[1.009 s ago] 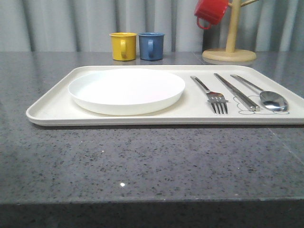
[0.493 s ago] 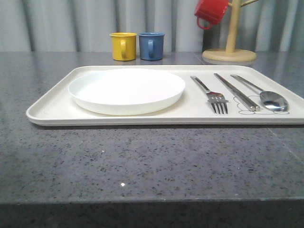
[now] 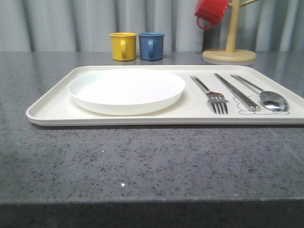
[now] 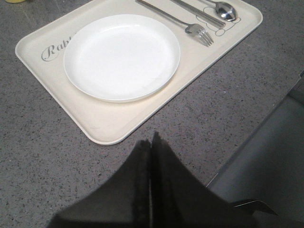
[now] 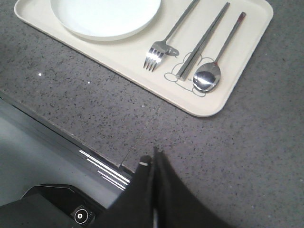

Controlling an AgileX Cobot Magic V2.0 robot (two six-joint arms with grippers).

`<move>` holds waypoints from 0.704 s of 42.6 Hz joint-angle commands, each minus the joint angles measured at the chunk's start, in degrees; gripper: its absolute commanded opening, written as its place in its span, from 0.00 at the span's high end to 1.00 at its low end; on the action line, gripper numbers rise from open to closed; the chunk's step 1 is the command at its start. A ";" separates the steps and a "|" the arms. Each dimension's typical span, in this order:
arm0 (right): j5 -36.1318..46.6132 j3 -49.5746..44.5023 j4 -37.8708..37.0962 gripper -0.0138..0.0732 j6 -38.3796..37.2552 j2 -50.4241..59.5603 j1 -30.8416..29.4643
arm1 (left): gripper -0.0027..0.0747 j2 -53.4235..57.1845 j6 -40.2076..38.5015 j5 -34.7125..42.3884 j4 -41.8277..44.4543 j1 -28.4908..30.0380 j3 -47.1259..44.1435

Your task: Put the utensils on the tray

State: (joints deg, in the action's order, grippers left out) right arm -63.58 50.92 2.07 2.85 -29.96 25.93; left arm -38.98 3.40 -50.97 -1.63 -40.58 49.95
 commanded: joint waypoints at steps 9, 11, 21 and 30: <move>3.46 1.05 0.80 0.92 0.59 -0.31 -0.12 | 0.99 0.10 -0.17 4.43 -0.54 -0.27 1.49; 3.46 1.05 0.80 0.92 0.59 -0.31 -0.12 | 0.99 0.10 -0.17 4.43 -0.54 -0.27 1.49; 3.46 1.05 0.80 0.92 0.59 -0.31 -0.12 | 0.99 0.10 -0.17 4.43 -0.54 -0.27 1.49; 3.46 1.05 0.80 0.92 0.59 -0.31 -0.12 | 0.99 2.96 -0.17 9.77 2.05 6.11 -1.16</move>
State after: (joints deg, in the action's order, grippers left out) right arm -63.58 50.92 2.44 2.85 -29.96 25.93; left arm -37.75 3.40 -49.09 -0.74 -37.34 49.01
